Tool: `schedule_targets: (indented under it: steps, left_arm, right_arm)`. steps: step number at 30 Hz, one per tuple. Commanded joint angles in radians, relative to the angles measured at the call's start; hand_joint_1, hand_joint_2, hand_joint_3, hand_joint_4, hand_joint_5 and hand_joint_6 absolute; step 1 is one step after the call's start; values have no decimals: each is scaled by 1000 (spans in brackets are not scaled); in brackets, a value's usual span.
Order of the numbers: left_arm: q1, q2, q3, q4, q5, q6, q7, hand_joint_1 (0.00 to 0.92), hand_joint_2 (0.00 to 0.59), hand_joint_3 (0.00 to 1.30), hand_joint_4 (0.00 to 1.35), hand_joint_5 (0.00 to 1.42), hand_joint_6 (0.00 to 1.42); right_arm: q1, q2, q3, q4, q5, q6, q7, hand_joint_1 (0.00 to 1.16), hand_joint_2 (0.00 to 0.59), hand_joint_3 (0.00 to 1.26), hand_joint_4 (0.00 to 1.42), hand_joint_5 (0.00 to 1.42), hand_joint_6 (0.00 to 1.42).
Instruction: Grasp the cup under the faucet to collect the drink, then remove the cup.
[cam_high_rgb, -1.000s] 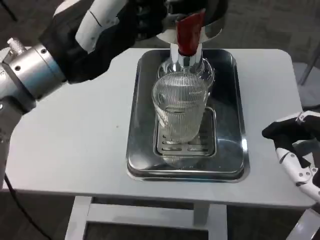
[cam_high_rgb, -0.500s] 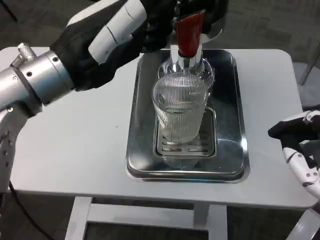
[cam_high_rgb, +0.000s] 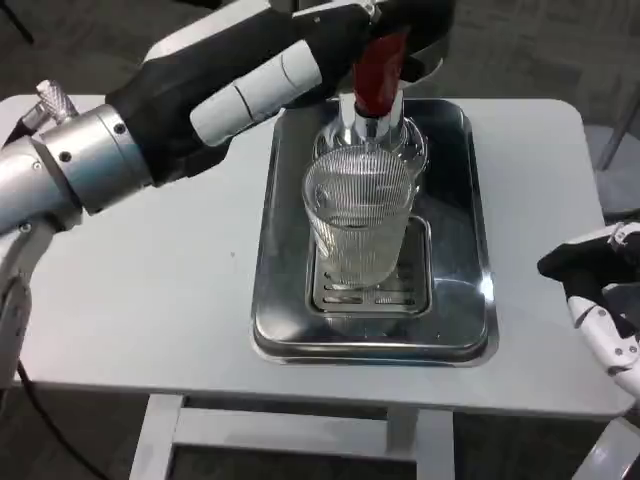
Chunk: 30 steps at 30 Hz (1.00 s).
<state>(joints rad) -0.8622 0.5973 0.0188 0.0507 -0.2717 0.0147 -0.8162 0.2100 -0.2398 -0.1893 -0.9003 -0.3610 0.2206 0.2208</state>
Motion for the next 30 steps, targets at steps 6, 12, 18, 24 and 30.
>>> schedule_targets:
  steps: [6,12,18,24,30]
  left_arm:
    - [51,53,-53,50,94,-81,-48,0,71,135,75,159,219]
    - [50,74,-62,80,135,-152,-34,0,71,123,62,149,219]
    - [50,87,-72,101,168,-206,-25,0,71,121,51,137,209]
    - [43,97,-87,110,202,-245,-20,0,70,114,50,135,215]
    - [35,107,-101,110,241,-281,-9,0,70,111,41,123,218]
  right_arm:
    - [15,2,4,-19,2,2,-3,653,495,613,503,515,576]
    - [10,2,10,-16,1,9,-2,653,493,617,503,515,576]
    - [5,1,13,-17,1,18,-1,653,493,617,503,515,576]
    - [3,1,11,-18,6,23,-1,653,493,617,503,515,576]
    - [-2,2,8,-20,12,33,0,653,493,618,503,508,576]
